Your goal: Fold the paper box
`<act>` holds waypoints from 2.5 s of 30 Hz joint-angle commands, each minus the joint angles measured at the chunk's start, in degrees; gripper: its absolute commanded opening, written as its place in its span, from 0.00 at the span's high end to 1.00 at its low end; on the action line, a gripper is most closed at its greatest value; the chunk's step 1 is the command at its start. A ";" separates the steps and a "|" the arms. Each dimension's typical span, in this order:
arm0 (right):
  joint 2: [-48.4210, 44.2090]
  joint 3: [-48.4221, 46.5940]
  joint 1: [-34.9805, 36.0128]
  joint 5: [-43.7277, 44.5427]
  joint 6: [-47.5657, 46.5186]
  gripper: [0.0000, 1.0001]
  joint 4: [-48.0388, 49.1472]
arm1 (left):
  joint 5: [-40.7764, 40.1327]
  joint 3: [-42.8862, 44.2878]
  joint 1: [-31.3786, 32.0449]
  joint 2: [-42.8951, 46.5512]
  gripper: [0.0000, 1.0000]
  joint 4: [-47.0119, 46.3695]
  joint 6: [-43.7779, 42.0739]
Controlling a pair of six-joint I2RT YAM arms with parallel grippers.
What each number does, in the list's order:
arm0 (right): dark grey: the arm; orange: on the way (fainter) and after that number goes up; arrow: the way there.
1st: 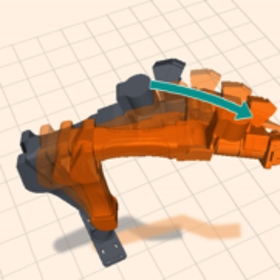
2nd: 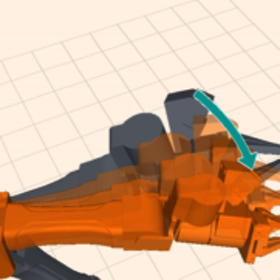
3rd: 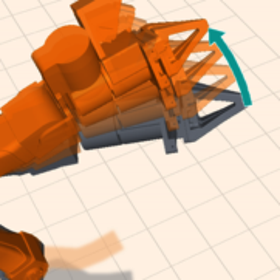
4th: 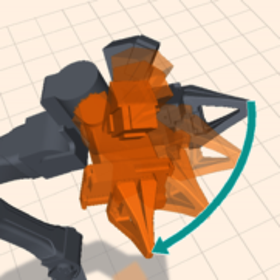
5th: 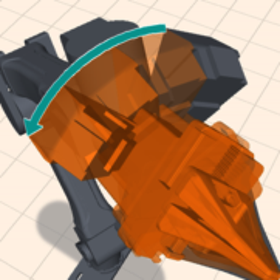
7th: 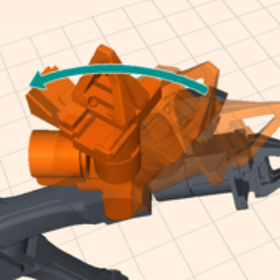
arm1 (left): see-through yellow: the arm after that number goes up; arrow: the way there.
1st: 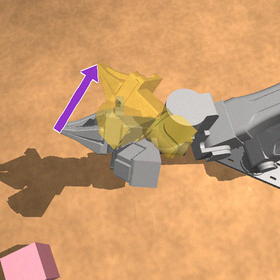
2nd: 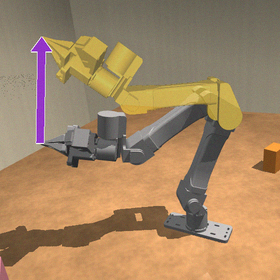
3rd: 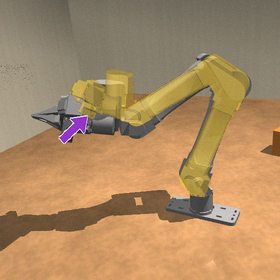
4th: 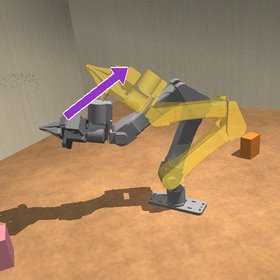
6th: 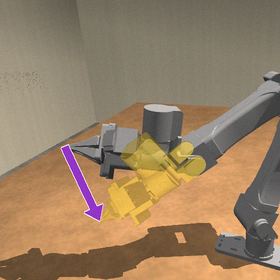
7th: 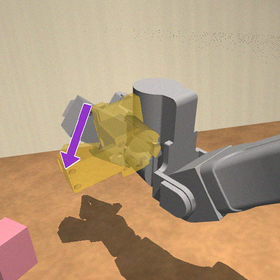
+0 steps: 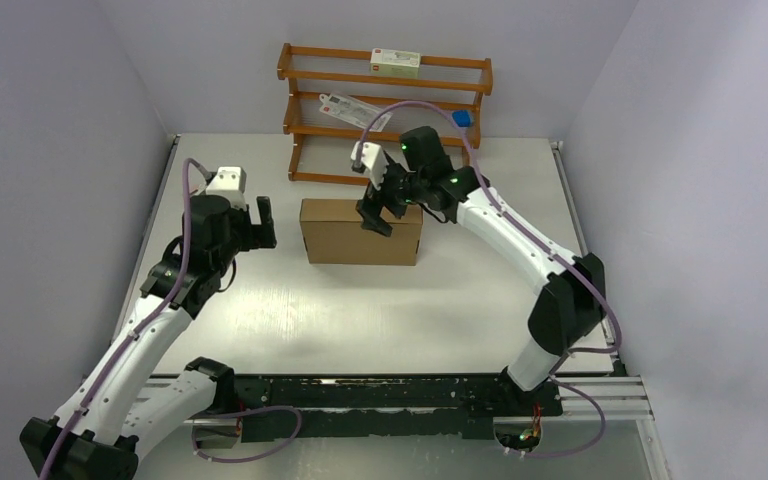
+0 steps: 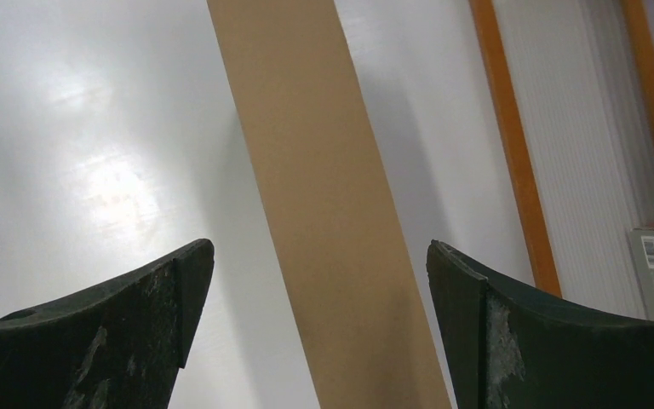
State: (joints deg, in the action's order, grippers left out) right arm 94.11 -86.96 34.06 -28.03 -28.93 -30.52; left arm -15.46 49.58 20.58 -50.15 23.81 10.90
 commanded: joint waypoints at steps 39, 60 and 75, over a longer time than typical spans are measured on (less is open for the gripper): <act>-6.88 12.50 21.44 44.79 -13.13 0.30 5.46 | -6.48 -0.75 0.25 4.76 0.02 -1.67 0.51; -2.60 46.98 46.31 74.00 -17.41 0.09 44.15 | -9.31 -6.39 0.25 23.64 0.02 6.94 3.90; -8.92 32.10 46.85 57.39 10.38 0.00 12.54 | -8.04 -7.65 0.25 24.94 0.02 5.41 2.38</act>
State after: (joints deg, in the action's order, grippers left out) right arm 88.47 -52.82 80.77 34.50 -25.71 -12.97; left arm -24.21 42.30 20.69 -26.04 29.87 14.13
